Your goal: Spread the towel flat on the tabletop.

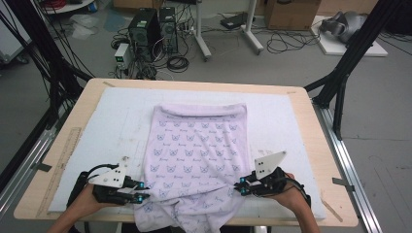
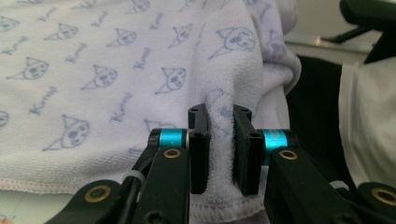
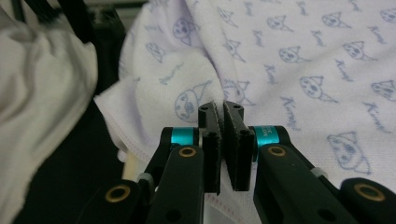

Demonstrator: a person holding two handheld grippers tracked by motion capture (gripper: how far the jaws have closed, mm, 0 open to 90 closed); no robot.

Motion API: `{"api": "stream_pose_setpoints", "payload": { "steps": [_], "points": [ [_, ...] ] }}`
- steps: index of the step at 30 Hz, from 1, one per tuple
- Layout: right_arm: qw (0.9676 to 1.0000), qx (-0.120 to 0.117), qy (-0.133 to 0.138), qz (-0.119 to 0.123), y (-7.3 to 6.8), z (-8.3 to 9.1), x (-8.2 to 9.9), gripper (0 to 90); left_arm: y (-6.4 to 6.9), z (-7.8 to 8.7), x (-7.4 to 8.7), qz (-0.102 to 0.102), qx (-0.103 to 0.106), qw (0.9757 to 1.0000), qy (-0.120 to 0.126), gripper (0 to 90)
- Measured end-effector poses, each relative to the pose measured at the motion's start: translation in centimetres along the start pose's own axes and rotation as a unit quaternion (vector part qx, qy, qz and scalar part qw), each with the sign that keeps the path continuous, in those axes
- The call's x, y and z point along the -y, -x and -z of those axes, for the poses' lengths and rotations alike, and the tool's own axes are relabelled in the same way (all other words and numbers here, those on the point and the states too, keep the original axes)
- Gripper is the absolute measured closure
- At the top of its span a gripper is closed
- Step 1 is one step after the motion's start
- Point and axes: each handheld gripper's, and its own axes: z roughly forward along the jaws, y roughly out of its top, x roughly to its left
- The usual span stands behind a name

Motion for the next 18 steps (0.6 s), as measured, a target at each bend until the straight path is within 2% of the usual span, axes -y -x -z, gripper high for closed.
{"api": "stream_pose_setpoints", "payload": {
  "steps": [5,12,16,18],
  "points": [
    [0.9997,-0.022,0.011,-0.005,0.1,0.2,0.0,86.1,-0.4,0.3,0.0,0.025,0.016,0.9995,0.013,78.7],
    [0.9976,-0.067,0.018,0.002,0.0,0.4,-0.1,86.1,0.0,0.7,-0.5,0.029,0.052,0.9979,0.026,78.9],
    [0.9955,-0.090,0.029,0.005,0.0,0.8,-0.2,86.1,0.4,0.7,-0.9,0.026,0.083,0.9960,0.022,78.9],
    [0.9943,-0.102,0.030,0.008,-0.1,0.9,-0.3,86.1,0.7,0.7,-1.0,0.018,0.091,0.9955,0.017,78.9]
  ]
}}
